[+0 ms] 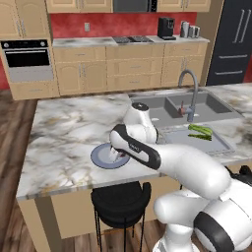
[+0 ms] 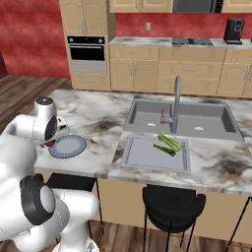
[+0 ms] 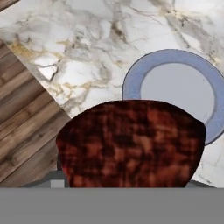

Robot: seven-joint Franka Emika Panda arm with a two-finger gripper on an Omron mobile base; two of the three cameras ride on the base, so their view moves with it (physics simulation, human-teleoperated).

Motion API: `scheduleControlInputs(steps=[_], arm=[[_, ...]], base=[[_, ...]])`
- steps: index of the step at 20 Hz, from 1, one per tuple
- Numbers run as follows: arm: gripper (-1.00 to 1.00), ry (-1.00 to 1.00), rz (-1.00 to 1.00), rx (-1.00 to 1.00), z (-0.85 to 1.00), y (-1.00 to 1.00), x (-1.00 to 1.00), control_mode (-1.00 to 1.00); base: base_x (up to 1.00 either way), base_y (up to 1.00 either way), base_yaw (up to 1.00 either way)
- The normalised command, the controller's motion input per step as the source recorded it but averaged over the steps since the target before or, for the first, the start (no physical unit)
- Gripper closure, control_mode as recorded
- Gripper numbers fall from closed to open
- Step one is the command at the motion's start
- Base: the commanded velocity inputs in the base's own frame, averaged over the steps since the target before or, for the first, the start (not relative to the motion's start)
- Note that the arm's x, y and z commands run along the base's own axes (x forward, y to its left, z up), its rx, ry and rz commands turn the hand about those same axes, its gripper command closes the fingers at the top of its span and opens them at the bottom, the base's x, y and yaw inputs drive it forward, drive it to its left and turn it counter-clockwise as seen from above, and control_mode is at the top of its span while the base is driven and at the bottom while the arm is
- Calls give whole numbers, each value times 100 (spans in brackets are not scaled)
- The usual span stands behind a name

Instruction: Create a steak meal by picking up the steak and asparagus from the tray and placing them on the plate. Leave the celery on the tray.

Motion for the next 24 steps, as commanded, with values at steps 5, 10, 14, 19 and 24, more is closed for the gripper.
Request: scheduleControlInputs(steps=[5,10,14,19,24], arm=[[100,0,0,-1,-21,1,32,-100],[100,0,0,0,-31,0,25,-100],[100,0,0,-3,-43,0,18,-100],[100,2,0,-1,-25,0,28,-100],[100,3,0,-1,-19,2,36,-100]], base=[[0,0,0],[0,0,0],[0,0,0],[0,0,0],[0,0,0]])
